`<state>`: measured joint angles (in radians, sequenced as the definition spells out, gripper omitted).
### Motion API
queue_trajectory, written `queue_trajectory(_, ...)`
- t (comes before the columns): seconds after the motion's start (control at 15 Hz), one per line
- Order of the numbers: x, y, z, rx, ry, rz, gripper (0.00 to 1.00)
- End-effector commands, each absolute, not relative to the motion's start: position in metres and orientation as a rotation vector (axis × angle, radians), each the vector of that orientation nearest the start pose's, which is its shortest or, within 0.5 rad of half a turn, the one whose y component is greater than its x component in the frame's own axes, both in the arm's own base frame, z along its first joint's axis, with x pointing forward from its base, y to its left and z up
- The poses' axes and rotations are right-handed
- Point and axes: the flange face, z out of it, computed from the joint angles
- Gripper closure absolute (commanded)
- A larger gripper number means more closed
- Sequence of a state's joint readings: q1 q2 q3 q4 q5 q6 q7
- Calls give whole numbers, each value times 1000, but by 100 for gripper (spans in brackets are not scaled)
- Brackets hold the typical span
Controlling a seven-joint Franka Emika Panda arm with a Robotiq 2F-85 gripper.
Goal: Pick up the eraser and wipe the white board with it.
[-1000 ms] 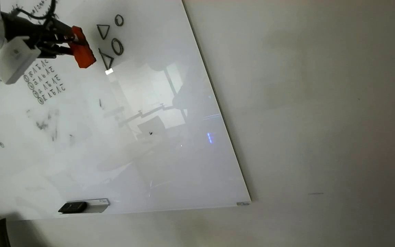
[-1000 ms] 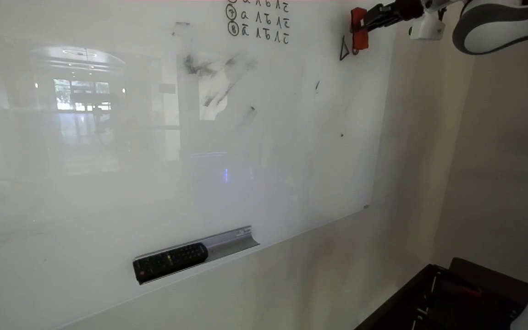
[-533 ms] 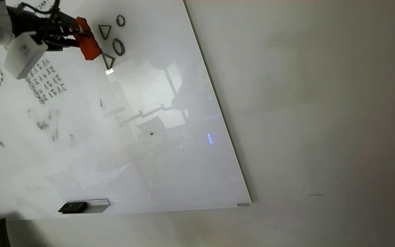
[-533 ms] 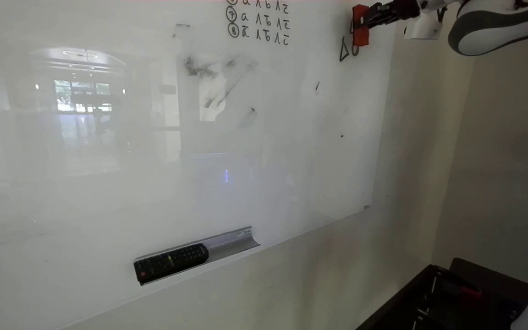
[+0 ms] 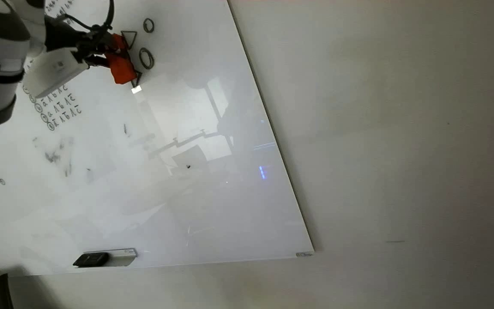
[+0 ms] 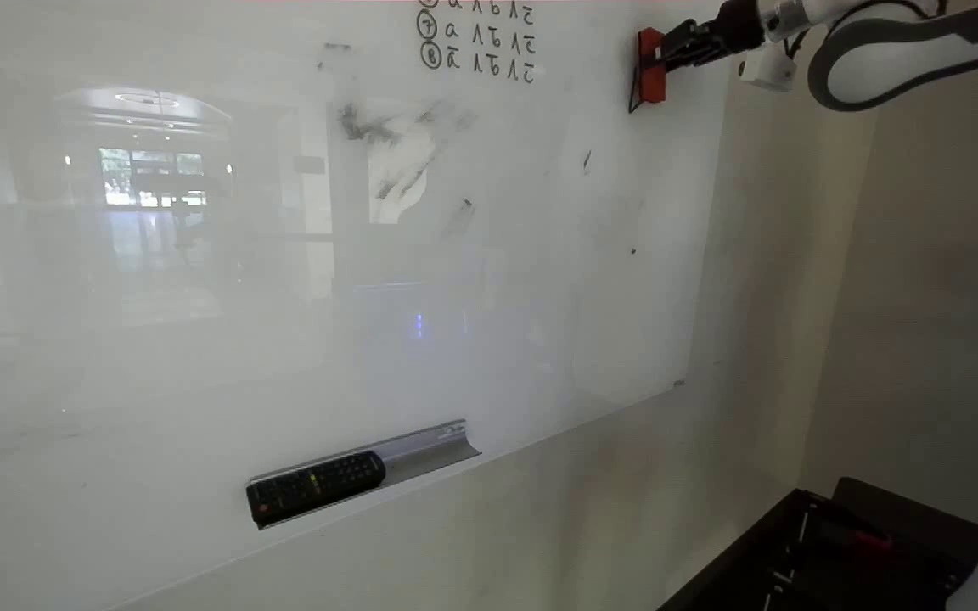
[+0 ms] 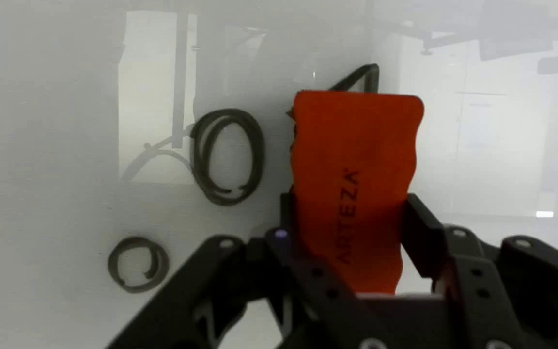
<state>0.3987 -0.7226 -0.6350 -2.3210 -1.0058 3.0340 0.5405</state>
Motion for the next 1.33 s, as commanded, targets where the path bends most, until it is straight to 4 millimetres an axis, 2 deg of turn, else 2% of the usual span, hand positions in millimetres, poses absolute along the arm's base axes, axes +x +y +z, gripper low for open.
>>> queue_trajectory(0.0, 388, -140, 705, -2456, 50, -2077, 71)
queue_trajectory(0.47, 376, -182, 733, -2329, 145, -2145, 71)
queue_trajectory(0.87, 362, -229, 737, -2342, 300, -2176, 71)
queue_trajectory(1.0, 363, -236, 730, -2375, 315, -2169, 71)
queue_trajectory(1.27, 380, -234, 722, -2405, 315, -2155, 71)
